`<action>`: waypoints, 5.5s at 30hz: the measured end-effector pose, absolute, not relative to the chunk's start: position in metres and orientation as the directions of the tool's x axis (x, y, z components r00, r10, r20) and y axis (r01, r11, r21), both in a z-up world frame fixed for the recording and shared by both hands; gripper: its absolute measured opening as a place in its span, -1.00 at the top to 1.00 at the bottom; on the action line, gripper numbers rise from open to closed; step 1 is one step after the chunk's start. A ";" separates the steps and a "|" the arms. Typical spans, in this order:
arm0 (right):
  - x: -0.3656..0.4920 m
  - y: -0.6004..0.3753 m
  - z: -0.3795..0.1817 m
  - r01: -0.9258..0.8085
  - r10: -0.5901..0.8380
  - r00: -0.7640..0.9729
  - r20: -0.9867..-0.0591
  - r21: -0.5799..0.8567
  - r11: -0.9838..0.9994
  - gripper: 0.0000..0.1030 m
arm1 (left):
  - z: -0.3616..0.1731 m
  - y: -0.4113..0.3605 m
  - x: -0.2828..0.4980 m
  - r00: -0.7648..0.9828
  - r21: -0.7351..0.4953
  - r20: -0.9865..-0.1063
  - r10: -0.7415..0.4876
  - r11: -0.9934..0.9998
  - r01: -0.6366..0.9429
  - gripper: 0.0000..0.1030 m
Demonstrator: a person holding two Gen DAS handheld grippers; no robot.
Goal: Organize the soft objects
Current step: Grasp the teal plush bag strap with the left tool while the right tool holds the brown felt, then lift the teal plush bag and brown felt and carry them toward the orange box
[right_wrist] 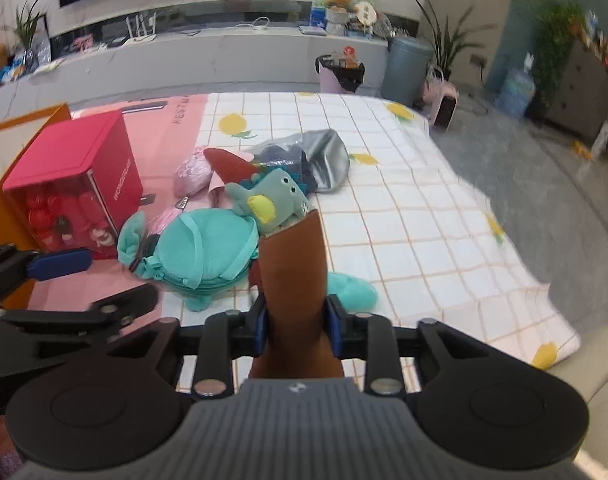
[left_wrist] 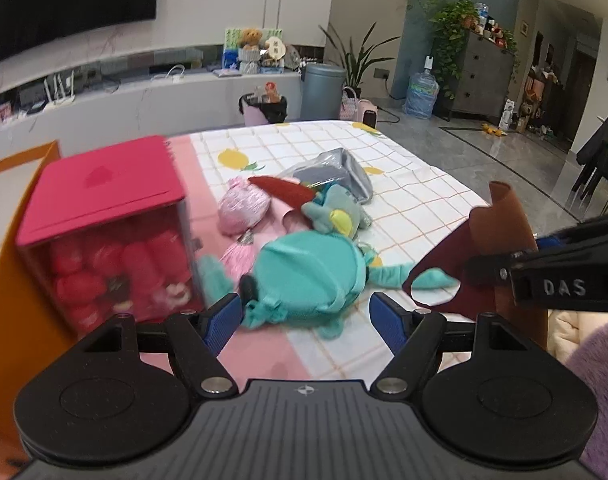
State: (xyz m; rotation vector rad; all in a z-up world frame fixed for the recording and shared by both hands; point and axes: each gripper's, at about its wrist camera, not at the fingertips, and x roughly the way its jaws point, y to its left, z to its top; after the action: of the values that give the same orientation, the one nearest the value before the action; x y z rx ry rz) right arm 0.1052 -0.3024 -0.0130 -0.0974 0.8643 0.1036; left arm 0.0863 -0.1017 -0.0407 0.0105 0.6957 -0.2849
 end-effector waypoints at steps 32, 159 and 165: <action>0.149 -0.318 -0.070 -0.080 0.092 0.345 -0.934 0.068 0.994 -0.21 | -0.094 -0.112 0.144 0.719 -0.269 -0.585 -0.375 0.926 0.264 0.98; 0.139 -0.052 0.121 -0.535 0.469 0.669 -0.577 0.064 0.842 0.78 | 0.122 0.114 0.054 0.949 -0.351 -0.315 0.005 0.929 -0.121 0.99; 0.144 -0.012 0.103 -0.621 0.526 0.585 -0.617 0.076 0.780 0.77 | 0.101 0.144 0.064 0.925 -0.341 -0.369 0.089 0.913 -0.224 0.99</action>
State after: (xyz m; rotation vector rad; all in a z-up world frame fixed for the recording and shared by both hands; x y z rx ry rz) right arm 0.1439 -0.0123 0.1027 -0.1537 0.6669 0.6716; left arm 0.0640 0.1436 0.1007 -0.3894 0.3560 0.1647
